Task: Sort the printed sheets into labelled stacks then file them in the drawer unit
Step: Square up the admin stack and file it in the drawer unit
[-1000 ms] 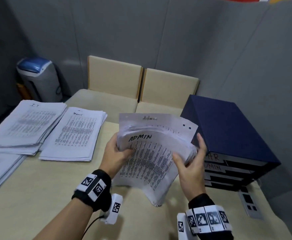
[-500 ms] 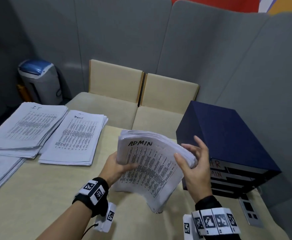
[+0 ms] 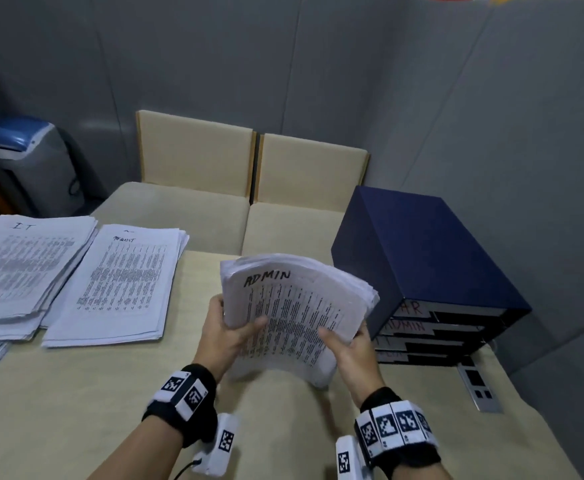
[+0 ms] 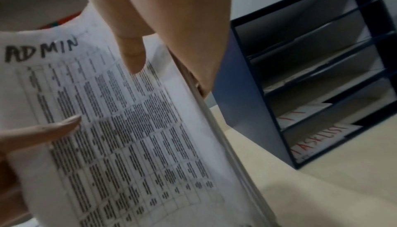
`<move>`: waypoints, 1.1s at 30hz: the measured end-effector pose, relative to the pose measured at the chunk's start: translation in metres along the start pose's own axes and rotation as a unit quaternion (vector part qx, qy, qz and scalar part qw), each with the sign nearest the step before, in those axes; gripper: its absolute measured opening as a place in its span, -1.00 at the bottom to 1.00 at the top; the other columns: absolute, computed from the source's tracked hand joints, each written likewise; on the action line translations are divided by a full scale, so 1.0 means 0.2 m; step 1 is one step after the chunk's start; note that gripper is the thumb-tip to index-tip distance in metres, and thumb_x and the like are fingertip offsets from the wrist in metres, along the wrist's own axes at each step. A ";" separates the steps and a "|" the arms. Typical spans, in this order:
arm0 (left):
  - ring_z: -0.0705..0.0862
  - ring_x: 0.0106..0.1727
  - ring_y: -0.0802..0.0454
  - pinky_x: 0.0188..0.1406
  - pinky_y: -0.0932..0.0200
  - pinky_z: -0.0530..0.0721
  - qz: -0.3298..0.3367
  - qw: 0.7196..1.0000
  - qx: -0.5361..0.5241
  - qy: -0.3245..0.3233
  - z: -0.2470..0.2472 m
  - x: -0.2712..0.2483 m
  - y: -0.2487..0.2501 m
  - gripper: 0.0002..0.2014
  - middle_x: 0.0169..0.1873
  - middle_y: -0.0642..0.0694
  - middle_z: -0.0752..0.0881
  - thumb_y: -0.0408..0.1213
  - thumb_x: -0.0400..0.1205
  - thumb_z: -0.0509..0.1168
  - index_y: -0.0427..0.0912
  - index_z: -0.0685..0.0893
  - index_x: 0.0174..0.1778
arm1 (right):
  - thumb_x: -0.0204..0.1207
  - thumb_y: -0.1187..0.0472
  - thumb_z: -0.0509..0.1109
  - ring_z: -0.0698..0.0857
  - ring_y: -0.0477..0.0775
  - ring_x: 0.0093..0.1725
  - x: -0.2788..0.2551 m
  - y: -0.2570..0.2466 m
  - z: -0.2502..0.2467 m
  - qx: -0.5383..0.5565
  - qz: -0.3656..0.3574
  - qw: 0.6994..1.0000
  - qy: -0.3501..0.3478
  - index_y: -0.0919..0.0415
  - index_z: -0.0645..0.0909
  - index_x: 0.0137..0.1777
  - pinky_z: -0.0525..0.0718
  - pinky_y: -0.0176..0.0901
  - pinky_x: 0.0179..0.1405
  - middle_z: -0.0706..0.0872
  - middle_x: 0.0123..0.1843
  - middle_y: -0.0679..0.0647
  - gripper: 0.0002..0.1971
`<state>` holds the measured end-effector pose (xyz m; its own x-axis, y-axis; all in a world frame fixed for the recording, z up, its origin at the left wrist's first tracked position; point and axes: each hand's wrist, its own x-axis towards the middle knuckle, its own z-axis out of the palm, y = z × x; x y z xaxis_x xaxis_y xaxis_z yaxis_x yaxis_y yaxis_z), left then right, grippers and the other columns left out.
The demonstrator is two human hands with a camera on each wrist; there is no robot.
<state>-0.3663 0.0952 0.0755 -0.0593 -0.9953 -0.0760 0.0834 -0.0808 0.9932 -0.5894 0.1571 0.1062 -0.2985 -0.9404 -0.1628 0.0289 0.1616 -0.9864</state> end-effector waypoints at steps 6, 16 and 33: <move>0.82 -0.12 0.11 -0.29 0.33 0.73 -0.010 0.998 0.055 -0.033 0.05 -0.04 0.03 -0.83 -0.21 0.05 0.87 -0.15 0.66 0.38 -0.18 0.78 -0.01 | 0.46 0.27 0.64 0.67 -0.05 0.38 -0.06 0.13 -0.12 -0.105 0.068 0.992 -0.010 0.00 0.47 0.42 0.66 -0.08 0.39 0.70 0.40 0.00 -0.41; 0.79 0.19 -0.09 0.13 0.02 0.79 -0.023 0.986 -0.157 -0.051 0.25 -0.18 0.20 -0.72 0.20 -0.14 0.80 -0.35 0.71 0.26 -0.23 0.67 0.32 | 0.22 -0.15 0.74 0.73 0.11 0.35 -0.32 0.34 -0.45 0.158 0.214 0.963 -0.042 0.08 0.56 0.53 0.67 0.00 0.15 0.74 0.42 0.09 -0.14; 0.82 0.09 -0.24 0.08 -0.19 0.78 -0.211 0.966 -0.148 -0.026 1.17 -0.82 -0.18 -0.75 0.11 -0.20 0.83 -0.31 0.74 0.29 -0.26 0.66 0.32 | 0.47 0.27 0.56 0.82 0.20 0.24 -0.62 0.23 -1.75 0.078 0.189 0.978 -0.048 0.24 0.63 0.41 0.80 0.06 0.05 0.83 0.28 0.17 -0.52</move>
<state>-0.5931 0.2735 0.0723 -0.1988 -0.8674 -0.4561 0.3222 -0.4974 0.8055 -0.8852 0.3864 0.0880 -0.1482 -0.8468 -0.5108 0.2682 0.4627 -0.8450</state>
